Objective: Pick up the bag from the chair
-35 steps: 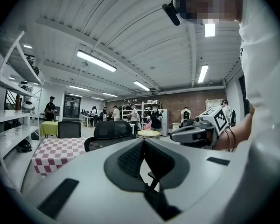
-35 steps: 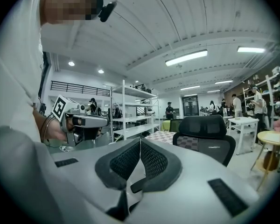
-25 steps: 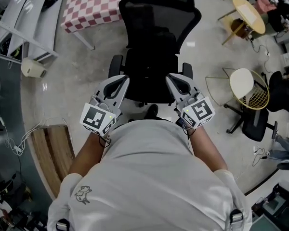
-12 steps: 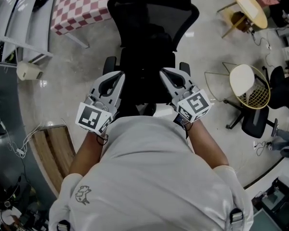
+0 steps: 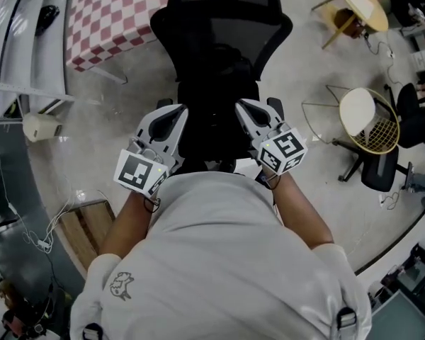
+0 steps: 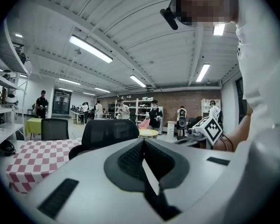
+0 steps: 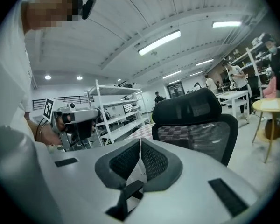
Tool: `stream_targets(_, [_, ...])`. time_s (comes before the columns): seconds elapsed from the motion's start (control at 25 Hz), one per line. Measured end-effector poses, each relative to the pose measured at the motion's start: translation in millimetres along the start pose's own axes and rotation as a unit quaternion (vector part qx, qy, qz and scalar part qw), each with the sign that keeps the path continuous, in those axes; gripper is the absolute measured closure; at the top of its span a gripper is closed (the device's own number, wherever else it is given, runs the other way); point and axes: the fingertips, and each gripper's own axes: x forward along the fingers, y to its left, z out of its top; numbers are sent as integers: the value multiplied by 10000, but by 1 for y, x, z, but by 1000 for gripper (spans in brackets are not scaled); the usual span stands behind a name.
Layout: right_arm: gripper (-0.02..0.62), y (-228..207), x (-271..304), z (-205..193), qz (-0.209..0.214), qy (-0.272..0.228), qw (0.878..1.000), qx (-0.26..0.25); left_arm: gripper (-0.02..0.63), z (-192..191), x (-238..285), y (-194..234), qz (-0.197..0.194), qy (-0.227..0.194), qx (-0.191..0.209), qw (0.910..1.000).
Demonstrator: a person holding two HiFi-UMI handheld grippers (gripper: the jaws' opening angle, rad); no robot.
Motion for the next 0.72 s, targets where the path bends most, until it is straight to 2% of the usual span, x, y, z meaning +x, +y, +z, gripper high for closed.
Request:
stream_targets(0.48, [560, -44, 54, -29, -385, 10, 9921, 1195, 595, -24, 43, 47, -720, 335, -101, 9968])
stream_targets(0.72, [535, -64, 69, -57, -494, 52, 9845, 1680, 595, -43, 62, 54, -985, 549, -340, 9930])
